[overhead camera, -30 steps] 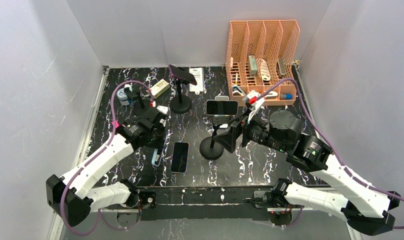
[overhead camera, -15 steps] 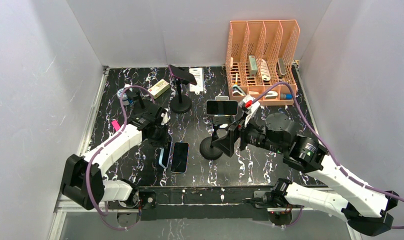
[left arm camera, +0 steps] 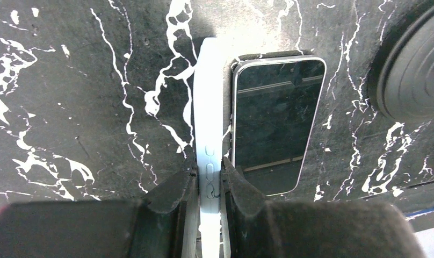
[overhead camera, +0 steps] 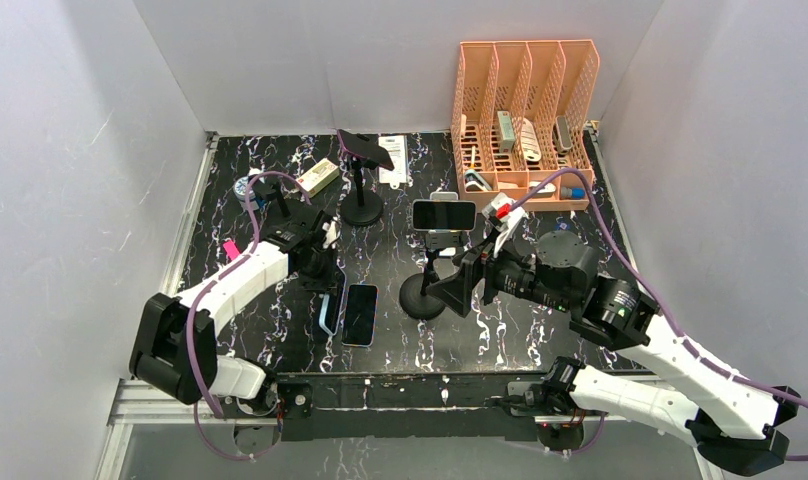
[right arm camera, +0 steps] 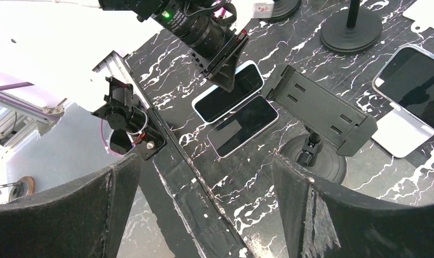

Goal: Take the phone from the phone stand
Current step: Place the phone at the center of the board.

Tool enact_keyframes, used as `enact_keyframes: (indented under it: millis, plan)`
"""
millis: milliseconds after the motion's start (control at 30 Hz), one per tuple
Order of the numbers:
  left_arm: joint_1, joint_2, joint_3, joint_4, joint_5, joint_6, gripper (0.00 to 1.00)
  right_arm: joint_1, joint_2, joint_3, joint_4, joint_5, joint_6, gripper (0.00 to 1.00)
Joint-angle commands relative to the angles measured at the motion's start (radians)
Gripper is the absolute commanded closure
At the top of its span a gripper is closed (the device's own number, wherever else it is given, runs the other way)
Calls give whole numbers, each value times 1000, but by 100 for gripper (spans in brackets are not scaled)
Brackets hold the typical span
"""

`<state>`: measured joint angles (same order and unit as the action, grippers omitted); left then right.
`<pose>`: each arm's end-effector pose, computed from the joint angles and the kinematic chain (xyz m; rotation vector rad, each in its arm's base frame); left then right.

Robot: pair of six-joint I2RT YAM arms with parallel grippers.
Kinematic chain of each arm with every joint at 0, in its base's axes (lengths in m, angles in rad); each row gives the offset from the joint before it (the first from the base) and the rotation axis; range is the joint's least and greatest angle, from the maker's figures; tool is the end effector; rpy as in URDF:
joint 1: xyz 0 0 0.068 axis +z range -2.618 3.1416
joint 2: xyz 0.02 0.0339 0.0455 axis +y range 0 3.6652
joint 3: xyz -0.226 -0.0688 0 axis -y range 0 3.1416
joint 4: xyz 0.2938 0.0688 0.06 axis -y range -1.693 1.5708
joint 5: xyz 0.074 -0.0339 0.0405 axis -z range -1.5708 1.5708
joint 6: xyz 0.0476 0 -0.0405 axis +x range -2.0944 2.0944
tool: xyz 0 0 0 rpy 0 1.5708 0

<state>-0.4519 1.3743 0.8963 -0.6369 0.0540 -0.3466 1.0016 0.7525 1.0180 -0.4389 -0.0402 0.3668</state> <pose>0.2848 -0.1411 0.1442 0.1605 2.7204 -0.3136 0.1291 0.2053 0.3820 -0.6105 1.7578 1.0169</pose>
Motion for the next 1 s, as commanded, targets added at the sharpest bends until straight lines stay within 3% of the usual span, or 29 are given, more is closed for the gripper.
enact_keyframes:
  millis: [0, 967]
  plan:
    - [11, -4, -20, 31, 85, 1, 100, -1, 0, -7, 56, 0, 9, 1]
    - [67, -139, -184, 118, 251, -86, 100, 0, 51, 16, 74, -15, 33, 1]
